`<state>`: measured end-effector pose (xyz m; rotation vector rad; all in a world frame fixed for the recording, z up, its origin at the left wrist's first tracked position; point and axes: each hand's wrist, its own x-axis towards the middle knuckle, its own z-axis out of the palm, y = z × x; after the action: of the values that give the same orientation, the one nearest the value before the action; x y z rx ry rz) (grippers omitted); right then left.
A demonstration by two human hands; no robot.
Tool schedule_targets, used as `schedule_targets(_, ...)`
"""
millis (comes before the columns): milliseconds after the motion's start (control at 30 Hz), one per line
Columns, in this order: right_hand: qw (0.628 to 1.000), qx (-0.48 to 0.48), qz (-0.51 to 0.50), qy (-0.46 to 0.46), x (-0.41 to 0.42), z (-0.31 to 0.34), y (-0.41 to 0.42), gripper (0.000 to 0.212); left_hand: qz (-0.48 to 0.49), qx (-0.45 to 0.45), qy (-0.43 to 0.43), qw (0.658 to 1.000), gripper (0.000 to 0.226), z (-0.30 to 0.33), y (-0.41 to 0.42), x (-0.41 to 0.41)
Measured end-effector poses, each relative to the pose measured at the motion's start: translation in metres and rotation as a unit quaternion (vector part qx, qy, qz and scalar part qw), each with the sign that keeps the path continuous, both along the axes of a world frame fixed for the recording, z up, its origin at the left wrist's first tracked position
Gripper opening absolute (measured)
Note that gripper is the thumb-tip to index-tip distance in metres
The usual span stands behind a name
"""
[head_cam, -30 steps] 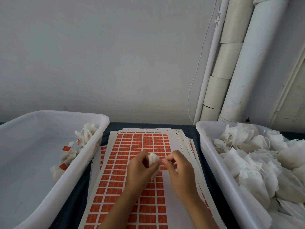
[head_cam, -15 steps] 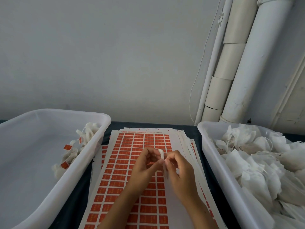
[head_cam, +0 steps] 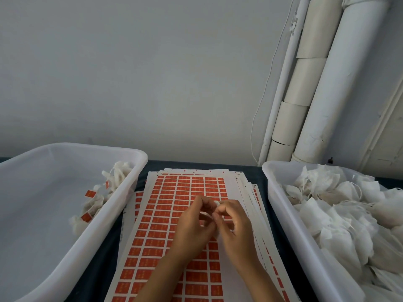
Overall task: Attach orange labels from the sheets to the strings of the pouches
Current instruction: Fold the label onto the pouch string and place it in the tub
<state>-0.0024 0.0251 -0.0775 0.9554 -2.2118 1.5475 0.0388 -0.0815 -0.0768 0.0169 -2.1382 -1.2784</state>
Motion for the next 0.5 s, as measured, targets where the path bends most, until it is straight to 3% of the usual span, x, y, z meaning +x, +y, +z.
schedule_targets(167, 0.999, -0.043, -0.018, -0.014, 0.0012, 0.0035, -0.0010, 0.003, 0.010, 0.015, 0.006, 1.000, 0.032, 0.0024, -0.0023, 0.0009)
schedule_targets(333, 0.983, -0.086, 0.060, -0.148, 0.0025, 0.0070, 0.0005, 0.025, -0.022, 0.037, -0.014, 0.999, 0.033, 0.0033, -0.0012, 0.0023)
schedule_targets(500, 0.987, -0.052, 0.056, -0.144, -0.0028, 0.0079, 0.0048, 0.012, -0.036, 0.053, -0.029, 0.998, 0.034, 0.0026, -0.0027, 0.0034)
